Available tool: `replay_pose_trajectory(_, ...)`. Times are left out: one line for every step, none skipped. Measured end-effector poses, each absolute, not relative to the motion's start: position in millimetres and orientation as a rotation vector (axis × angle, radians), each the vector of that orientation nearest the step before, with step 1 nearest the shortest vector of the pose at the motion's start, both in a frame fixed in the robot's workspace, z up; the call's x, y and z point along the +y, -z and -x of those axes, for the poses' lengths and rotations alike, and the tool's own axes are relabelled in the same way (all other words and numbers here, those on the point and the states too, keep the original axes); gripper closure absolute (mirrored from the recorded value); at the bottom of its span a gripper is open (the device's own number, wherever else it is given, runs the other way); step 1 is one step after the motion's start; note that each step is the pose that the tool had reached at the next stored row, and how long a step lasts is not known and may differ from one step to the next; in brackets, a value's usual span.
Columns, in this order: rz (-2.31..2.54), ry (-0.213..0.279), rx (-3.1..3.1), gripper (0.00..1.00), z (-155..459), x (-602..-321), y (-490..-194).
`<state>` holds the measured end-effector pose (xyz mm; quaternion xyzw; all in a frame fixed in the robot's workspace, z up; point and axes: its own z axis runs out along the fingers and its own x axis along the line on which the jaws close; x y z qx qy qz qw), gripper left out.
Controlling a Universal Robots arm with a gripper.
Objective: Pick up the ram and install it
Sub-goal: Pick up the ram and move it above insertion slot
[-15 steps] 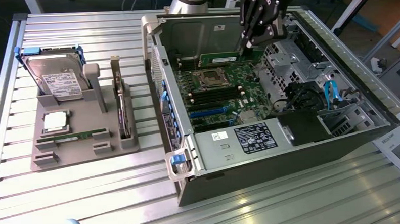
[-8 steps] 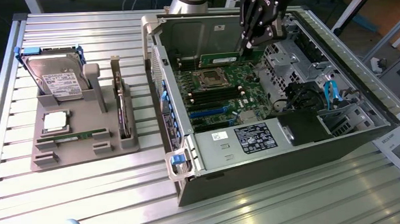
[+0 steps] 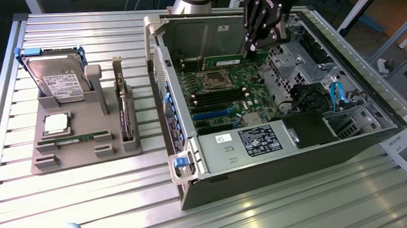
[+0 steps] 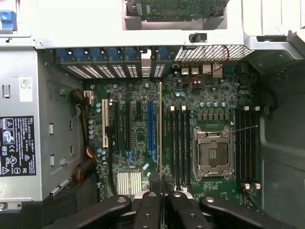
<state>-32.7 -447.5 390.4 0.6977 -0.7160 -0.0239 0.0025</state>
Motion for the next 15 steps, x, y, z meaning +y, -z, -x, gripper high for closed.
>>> replay_pose_trajectory(-2.189,0.075,-2.246,0.88,32.7,-447.4,-390.0)
replay_pose_trajectory(-2.190,0.075,-2.247,0.88,32.7,-447.4,-389.8)
replay_pose_trajectory(-2.190,0.074,-2.247,0.88,32.7,-447.4,-389.5)
replay_pose_trajectory(-2.191,0.074,-2.248,0.88,32.7,-447.3,-389.3)
replay_pose_trajectory(-2.192,0.074,-2.249,0.88,32.7,-447.3,-388.9)
replay_pose_trajectory(-2.193,0.075,-2.250,0.88,32.7,-447.3,-388.5)
replay_pose_trajectory(-2.194,0.075,-2.251,0.88,32.7,-447.2,-387.9)
replay_pose_trajectory(-2.194,0.074,-2.251,0.88,32.7,-447.2,-387.9)
replay_pose_trajectory(-2.194,0.074,-2.251,0.88,32.7,-447.2,-387.9)
replay_pose_trajectory(-2.194,0.074,-2.251,0.88,32.7,-447.2,-387.9)
replay_pose_trajectory(-2.194,0.074,-2.251,0.88,32.7,-447.2,-387.9)
replay_pose_trajectory(-2.194,0.074,-2.251,0.88,32.7,-447.2,-387.9)
replay_pose_trajectory(-2.194,0.074,-2.251,0.88,32.7,-447.2,-387.9)
replay_pose_trajectory(-2.194,0.075,-2.251,0.88,32.7,-447.2,-387.6)
replay_pose_trajectory(-2.195,0.075,-2.251,0.88,32.7,-447.1,-387.3)
